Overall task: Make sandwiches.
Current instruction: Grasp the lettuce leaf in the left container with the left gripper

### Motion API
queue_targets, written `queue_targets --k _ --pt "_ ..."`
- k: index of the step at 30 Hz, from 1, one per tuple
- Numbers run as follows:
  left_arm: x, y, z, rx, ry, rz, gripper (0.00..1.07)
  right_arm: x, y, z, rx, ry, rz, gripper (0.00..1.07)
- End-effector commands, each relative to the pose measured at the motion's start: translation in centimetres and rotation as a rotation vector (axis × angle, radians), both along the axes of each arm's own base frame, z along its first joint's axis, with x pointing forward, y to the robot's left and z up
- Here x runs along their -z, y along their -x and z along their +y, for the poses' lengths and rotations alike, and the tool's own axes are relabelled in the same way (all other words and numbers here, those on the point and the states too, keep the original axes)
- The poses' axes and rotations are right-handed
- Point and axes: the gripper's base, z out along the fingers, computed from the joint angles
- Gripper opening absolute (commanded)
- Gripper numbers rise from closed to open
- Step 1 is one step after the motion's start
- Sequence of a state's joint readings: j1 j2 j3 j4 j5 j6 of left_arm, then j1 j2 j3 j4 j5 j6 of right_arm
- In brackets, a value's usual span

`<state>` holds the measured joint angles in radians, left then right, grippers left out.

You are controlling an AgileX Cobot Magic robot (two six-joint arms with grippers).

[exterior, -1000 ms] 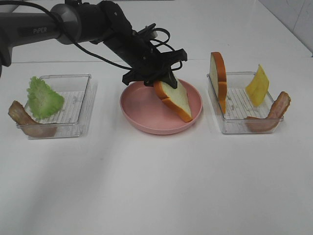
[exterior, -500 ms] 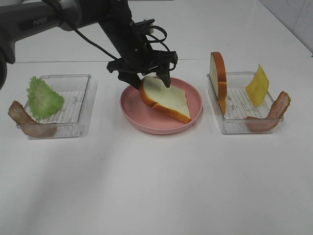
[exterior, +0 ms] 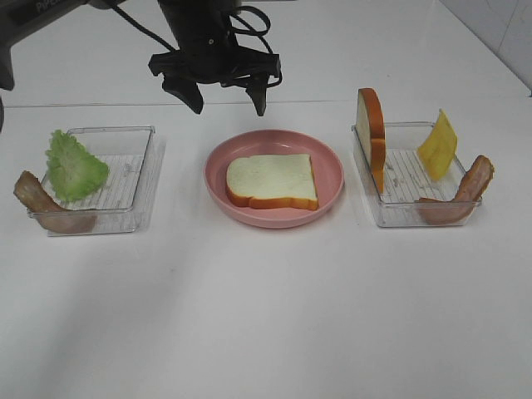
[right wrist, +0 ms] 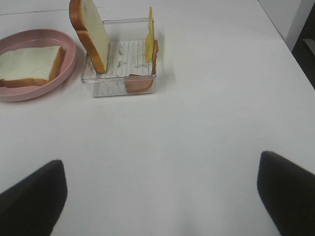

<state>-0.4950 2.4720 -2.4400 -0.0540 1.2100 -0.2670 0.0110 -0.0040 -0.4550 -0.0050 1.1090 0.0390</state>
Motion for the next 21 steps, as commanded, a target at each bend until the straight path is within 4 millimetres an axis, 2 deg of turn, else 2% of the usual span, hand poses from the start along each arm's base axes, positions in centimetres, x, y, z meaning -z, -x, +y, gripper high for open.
queue_targets --k 1,2,4,5,6,8,9,11,12,13,14,15,16,17,19,20,21 --pt "-2.8 1.7 0.7 0.035 -0.045 0.040 0.88 0.0 0.3 0.0 0.006 0.008 -0.038 0.98" --pt "-2.8 1.7 0.7 0.035 -0.045 0.040 0.88 0.0 0.3 0.0 0.006 0.008 -0.038 0.98" --pt "-4.7 2.5 1.7 0.028 -0.088 0.009 0.88 0.0 0.3 0.0 0.006 0.008 -0.038 0.98" --pt "-4.7 2.5 1.7 0.028 -0.088 0.009 0.88 0.0 0.3 0.0 0.006 0.008 -0.038 0.98" --pt "-6.0 3.3 2.7 0.022 -0.136 -0.015 0.88 0.0 0.3 0.0 0.006 0.008 -0.038 0.98" --pt "-6.6 3.7 3.3 0.018 -0.165 -0.027 0.88 0.0 0.3 0.0 0.006 0.008 -0.038 0.98" --pt "-7.5 4.2 4.8 -0.004 -0.200 -0.035 0.88 0.0 0.3 0.0 0.006 0.008 -0.038 0.98" --pt "-7.9 4.5 5.6 -0.015 -0.203 -0.029 0.88 0.0 0.3 0.0 0.006 0.008 -0.038 0.98" --pt "-8.3 4.8 7.3 -0.044 -0.207 -0.014 0.88 0.0 0.3 0.0 0.006 0.008 -0.038 0.98" --pt "-8.3 4.8 7.3 -0.044 -0.207 -0.014 0.88 0.0 0.3 0.0 0.006 0.008 -0.038 0.98" --pt "-8.4 5.0 8.2 -0.060 -0.210 -0.002 0.88 0.0 0.3 0.0 0.006 0.008 -0.038 0.98" --pt "-8.3 5.1 10.2 -0.104 -0.212 0.025 0.88 0.0 0.3 0.0 0.006 0.008 -0.038 0.98" --pt "-8.3 5.1 10.2 -0.104 -0.212 0.025 0.88 0.0 0.3 0.0 0.006 0.008 -0.038 0.98" --pt "-8.0 5.0 12.2 -0.148 -0.215 0.053 0.88 0.0 0.3 0.0 0.006 0.008 -0.038 0.98" --pt "-7.8 5.0 12.9 -0.164 -0.215 0.067 0.88 0.0 0.3 0.0 0.006 0.008 -0.038 0.98" --pt "-7.1 4.7 14.6 -0.200 -0.211 0.099 0.88 0.0 0.3 0.0 0.006 0.008 -0.038 0.98" --pt "-6.9 4.6 15.2 -0.215 -0.210 0.111 0.88 0.0 0.3 0.0 0.006 0.008 -0.038 0.98"
